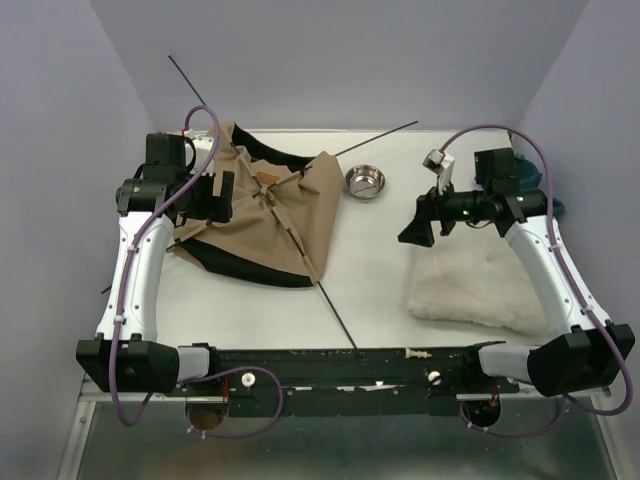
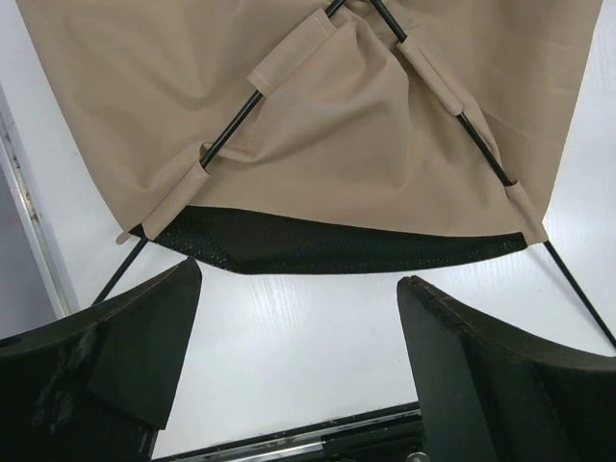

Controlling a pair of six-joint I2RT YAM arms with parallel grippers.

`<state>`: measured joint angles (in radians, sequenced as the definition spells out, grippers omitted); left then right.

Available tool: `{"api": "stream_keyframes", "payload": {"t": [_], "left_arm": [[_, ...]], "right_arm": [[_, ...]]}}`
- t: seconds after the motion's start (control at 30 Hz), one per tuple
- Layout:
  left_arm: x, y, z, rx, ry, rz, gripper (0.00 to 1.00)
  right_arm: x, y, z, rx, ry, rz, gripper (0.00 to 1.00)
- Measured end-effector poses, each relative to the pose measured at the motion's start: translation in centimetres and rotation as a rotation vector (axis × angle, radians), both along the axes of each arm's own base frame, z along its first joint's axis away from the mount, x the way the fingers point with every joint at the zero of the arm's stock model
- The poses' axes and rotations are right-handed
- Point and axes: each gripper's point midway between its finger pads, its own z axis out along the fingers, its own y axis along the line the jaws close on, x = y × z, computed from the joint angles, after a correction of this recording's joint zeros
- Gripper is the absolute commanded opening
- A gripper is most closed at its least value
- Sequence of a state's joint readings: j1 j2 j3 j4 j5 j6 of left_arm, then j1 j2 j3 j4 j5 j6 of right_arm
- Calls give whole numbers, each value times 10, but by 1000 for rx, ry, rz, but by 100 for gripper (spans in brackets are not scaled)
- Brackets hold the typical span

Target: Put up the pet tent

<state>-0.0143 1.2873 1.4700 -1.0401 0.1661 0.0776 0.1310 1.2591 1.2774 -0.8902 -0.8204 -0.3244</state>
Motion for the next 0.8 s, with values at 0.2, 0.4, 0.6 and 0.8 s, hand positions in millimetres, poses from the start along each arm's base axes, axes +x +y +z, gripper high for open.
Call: {"api": "stream_keyframes", "payload": {"t": [0.2,0.4,0.6,0.8], "left_arm": [[-4,0,0,-18,13,15,99],[-37,15,-11,23,49,60,99],[-61,25,-16,74,69,86,99],[-62,28,-19,88,81,96,99]], "right_arm": [[6,55,-20,-30,-27,130,100],[28,143,-57,-102,4,207,97],[60,233,-89,-162,2,212,91],[72,274,-125,-209,31,186,88]]}}
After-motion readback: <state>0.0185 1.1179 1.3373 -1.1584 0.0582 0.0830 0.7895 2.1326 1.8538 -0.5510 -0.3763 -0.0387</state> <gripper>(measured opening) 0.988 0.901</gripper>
